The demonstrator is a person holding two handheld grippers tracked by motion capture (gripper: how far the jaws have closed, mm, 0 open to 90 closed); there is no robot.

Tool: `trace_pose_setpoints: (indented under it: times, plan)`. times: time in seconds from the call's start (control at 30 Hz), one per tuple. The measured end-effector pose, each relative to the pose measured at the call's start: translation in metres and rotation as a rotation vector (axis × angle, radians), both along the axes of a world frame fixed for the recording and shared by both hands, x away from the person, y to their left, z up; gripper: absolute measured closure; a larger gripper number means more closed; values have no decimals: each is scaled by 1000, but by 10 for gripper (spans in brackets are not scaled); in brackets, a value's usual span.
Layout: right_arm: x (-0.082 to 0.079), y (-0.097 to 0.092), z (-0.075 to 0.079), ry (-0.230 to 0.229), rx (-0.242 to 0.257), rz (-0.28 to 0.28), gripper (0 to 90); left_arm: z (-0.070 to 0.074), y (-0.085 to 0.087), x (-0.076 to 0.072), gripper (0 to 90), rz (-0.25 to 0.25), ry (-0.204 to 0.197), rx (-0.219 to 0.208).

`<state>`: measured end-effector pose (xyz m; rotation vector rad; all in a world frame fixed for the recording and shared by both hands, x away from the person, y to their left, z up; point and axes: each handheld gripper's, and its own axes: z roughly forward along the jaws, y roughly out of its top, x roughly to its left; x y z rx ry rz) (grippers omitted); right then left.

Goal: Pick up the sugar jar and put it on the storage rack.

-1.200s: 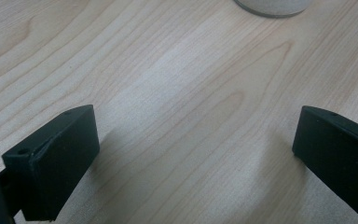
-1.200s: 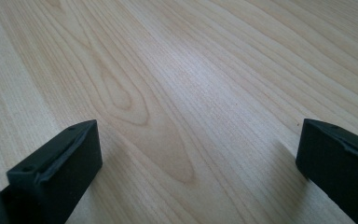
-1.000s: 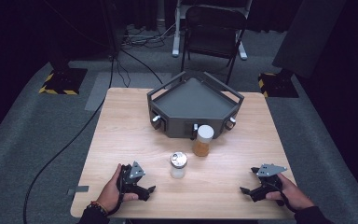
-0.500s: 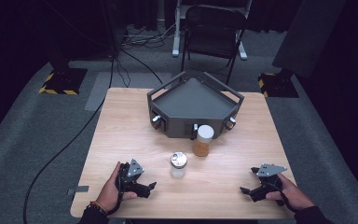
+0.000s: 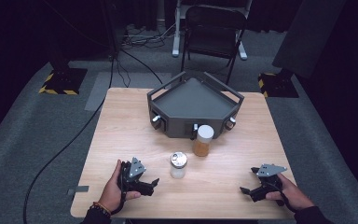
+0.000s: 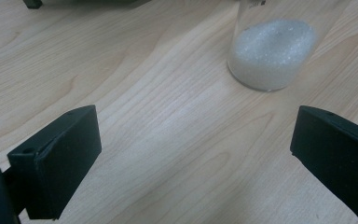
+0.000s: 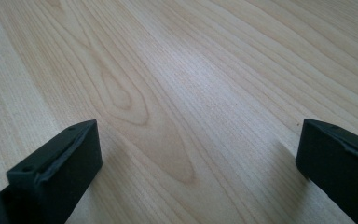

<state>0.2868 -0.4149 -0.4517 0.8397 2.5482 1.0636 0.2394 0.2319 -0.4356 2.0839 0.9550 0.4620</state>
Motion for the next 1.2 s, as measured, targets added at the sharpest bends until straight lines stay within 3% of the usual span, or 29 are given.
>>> trace_pose_setpoints:
  times: [0.93, 1.2]
  plan:
    - [0, 0, 0, 0, 0, 0, 0, 8, -30, 13, 11, -81, -27, -14]
    - [0, 0, 0, 0, 0, 0, 0, 8, -34, 17, 11, -84, -28, -20]
